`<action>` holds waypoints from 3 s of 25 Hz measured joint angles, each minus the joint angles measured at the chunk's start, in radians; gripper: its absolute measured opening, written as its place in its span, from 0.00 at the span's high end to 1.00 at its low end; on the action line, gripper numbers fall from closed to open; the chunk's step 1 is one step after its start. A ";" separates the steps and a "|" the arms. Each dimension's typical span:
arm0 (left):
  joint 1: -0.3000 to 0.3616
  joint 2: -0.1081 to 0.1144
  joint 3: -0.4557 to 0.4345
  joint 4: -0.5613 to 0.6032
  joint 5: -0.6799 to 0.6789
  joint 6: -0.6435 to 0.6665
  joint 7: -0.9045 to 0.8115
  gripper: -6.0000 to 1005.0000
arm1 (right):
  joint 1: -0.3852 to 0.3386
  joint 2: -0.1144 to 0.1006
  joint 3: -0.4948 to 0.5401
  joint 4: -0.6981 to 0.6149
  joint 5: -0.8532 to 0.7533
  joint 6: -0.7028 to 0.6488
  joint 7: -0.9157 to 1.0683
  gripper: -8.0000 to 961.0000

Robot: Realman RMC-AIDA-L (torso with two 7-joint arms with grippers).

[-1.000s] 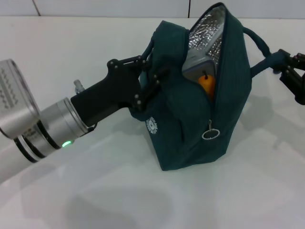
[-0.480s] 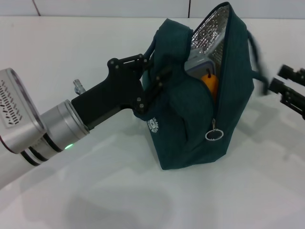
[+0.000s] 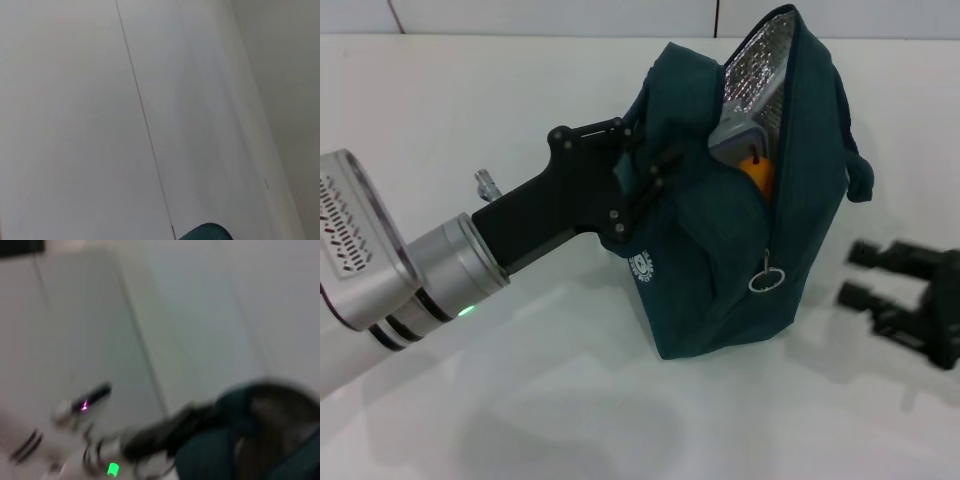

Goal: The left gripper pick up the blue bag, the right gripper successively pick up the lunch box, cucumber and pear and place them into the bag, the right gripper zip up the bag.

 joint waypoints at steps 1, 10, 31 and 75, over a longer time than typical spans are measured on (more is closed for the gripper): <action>-0.002 0.000 0.000 -0.001 0.000 -0.001 0.000 0.72 | 0.019 0.002 -0.024 0.006 -0.013 0.026 0.004 0.50; -0.014 0.000 -0.002 -0.012 -0.006 0.005 -0.006 0.71 | 0.109 0.007 -0.129 0.016 -0.019 0.156 0.013 0.51; -0.002 0.000 -0.002 -0.063 -0.131 0.006 -0.006 0.70 | 0.118 0.004 -0.141 -0.115 -0.081 0.240 0.028 0.51; 0.009 0.000 -0.004 -0.058 -0.083 0.012 0.009 0.67 | 0.243 0.013 -0.413 -0.062 0.017 0.342 0.038 0.51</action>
